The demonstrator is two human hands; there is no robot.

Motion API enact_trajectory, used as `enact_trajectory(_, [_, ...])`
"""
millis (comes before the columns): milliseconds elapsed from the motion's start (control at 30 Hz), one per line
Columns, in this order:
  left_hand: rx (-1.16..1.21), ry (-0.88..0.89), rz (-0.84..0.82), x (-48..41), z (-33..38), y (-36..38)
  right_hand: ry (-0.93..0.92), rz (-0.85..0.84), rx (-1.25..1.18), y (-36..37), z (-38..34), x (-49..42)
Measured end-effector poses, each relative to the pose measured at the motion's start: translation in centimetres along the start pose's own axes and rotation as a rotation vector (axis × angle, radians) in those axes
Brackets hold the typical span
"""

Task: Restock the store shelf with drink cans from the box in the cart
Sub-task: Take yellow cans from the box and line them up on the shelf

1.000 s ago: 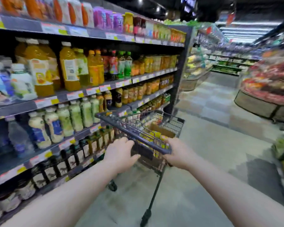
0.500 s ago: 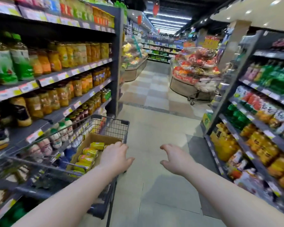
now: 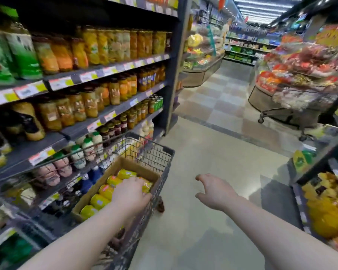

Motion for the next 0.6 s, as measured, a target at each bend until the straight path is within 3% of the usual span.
enact_trajectory(267, [0.055,-0.277,0.003,-6.4,0.2,1.5,-0.242,-0.059,0.053,-2.2,1.7,-14.1])
enact_trajectory(600, [0.075,-0.567,-0.153,-11.2,-7.8,6.3,-0.467,-0.221,0.090,3.0,-6.1,-26.7])
Point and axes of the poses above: each hand's wrist, its own x-axis away from the middle knuckle, its own y-axis out of the palm, z = x × y, the point moved 7 cm from there along -x, towards the middle knuckle, and after that the axes turned 1 degree about x, right-handed, at the moved point
